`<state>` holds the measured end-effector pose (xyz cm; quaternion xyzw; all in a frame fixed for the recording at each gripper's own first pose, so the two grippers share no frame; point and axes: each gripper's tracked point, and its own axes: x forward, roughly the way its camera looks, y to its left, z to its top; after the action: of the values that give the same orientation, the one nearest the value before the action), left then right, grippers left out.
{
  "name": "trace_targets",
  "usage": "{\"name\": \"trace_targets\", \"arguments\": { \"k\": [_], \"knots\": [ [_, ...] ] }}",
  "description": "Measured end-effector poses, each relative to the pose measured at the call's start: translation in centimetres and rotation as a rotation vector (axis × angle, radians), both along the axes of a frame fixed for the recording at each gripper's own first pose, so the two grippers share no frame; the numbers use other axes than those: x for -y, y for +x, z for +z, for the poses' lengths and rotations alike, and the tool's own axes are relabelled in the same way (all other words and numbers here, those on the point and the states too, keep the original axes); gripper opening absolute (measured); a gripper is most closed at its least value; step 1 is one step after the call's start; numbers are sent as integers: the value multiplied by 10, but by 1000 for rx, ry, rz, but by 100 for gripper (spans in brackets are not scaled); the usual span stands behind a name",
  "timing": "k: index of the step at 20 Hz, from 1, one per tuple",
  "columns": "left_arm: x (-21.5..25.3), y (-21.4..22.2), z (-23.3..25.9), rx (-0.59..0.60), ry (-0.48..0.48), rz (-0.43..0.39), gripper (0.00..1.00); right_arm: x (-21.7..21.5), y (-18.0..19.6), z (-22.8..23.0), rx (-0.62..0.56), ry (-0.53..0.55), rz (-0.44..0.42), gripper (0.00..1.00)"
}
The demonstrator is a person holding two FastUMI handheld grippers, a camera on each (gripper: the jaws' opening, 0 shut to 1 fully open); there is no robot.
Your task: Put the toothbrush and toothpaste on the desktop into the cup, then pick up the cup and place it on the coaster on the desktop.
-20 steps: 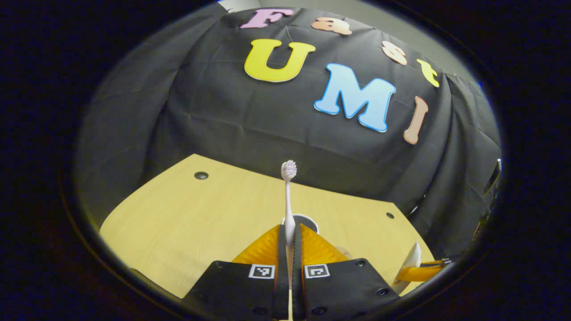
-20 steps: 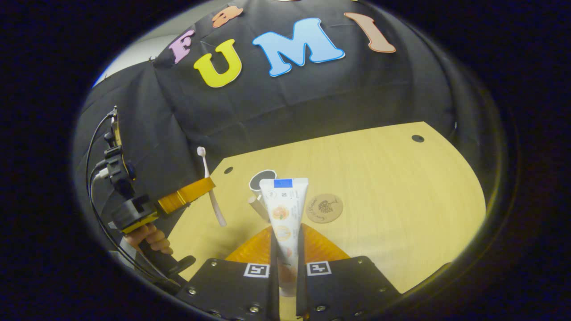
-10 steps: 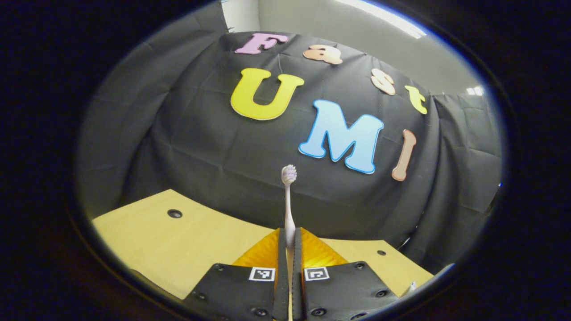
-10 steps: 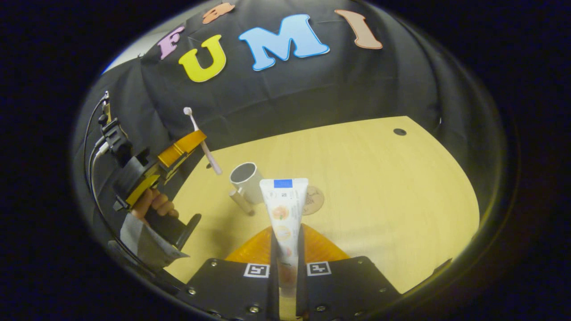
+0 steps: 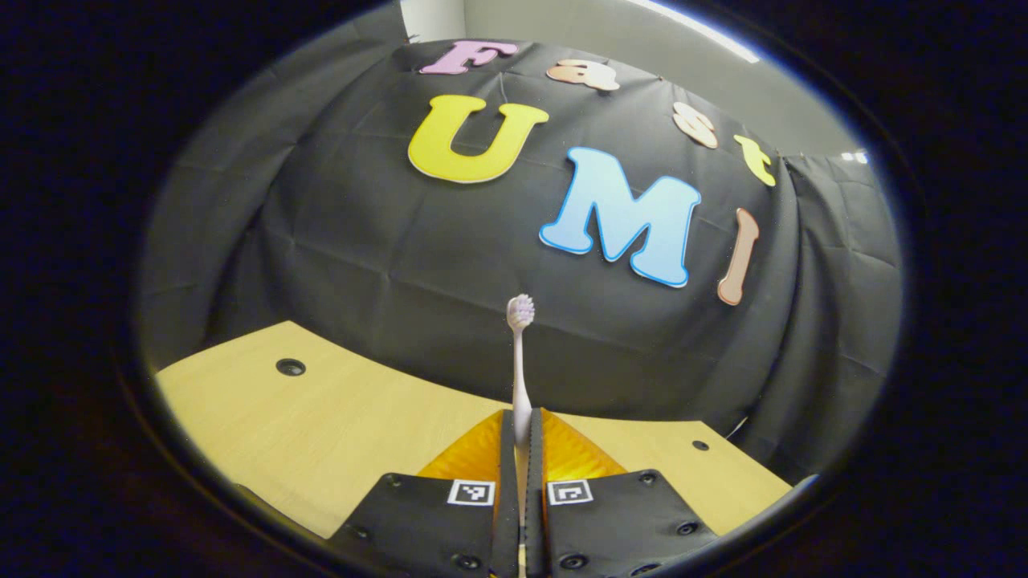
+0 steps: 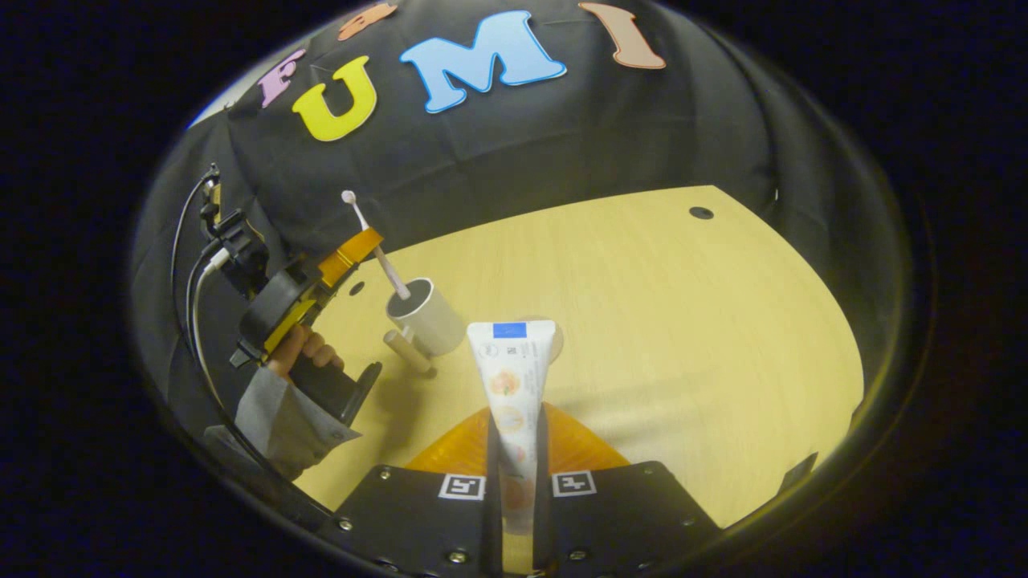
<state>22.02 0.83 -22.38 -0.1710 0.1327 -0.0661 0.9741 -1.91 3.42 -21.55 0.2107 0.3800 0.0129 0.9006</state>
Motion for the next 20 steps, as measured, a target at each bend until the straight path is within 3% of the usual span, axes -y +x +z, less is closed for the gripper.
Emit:
{"name": "trace_targets", "arguments": {
  "k": [6,7,8,10,12,14,15,16,20],
  "knots": [
    [2,2,-22,-46,27,-16,11,-5,2,-2,-5,5,11,16],
    [2,0,-25,-57,25,-18,16,-5,2,-2,-6,4,10,16],
    [2,-1,-28,-71,25,-21,12,-4,2,-2,-7,3,9,16],
    [4,-9,-32,-92,11,-31,18,-4,2,-3,-7,2,10,16],
    [5,-12,-33,-95,14,-36,16,-5,2,-3,-4,5,16,15],
    [4,-19,-32,-109,23,-44,29,-10,5,-2,3,11,26,16],
    [8,-22,-33,-115,19,-61,27,-12,7,0,10,13,32,16],
    [7,-24,-33,-126,22,-63,43,-14,12,4,20,14,40,16],
    [-1,-34,-24,-130,15,-49,77,-28,36,18,79,25,82,16]
  ]
}}
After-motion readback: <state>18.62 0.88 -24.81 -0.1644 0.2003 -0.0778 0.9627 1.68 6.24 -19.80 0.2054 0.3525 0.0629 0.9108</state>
